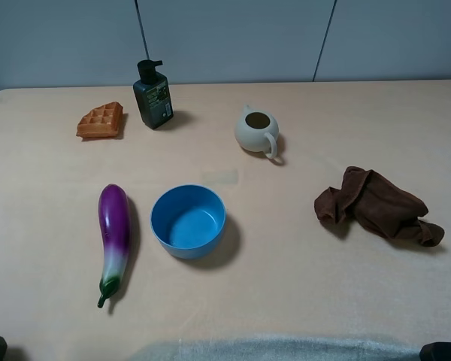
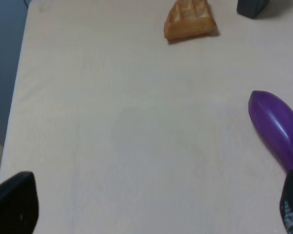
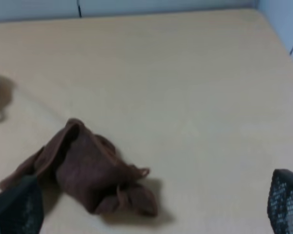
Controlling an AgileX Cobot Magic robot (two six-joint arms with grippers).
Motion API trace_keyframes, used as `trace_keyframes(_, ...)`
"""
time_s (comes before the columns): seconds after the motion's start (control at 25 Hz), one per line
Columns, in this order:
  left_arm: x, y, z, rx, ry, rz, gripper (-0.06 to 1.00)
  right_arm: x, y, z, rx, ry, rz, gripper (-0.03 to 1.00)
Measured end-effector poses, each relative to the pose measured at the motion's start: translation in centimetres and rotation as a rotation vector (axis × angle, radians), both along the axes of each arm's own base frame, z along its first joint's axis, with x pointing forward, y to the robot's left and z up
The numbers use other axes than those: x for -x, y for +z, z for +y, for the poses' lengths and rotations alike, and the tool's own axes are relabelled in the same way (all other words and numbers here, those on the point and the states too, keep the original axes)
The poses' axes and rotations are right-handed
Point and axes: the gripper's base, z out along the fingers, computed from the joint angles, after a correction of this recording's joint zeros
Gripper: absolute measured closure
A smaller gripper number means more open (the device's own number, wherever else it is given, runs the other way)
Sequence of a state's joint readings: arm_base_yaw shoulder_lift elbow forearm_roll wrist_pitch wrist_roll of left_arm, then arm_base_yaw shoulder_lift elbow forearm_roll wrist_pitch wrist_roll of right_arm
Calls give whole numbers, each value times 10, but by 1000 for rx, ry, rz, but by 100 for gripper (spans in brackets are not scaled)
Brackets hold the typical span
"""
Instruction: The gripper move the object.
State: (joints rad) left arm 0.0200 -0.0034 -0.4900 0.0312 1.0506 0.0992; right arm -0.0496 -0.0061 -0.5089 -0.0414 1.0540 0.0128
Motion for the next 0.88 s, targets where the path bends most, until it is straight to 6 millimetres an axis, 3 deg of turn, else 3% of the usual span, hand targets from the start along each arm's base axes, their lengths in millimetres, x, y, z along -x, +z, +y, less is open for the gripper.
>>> trace_keyframes(0.88, 0, 0, 0, 0, 0, 0, -5, -3, -2, 0, 1, 1, -9, 28)
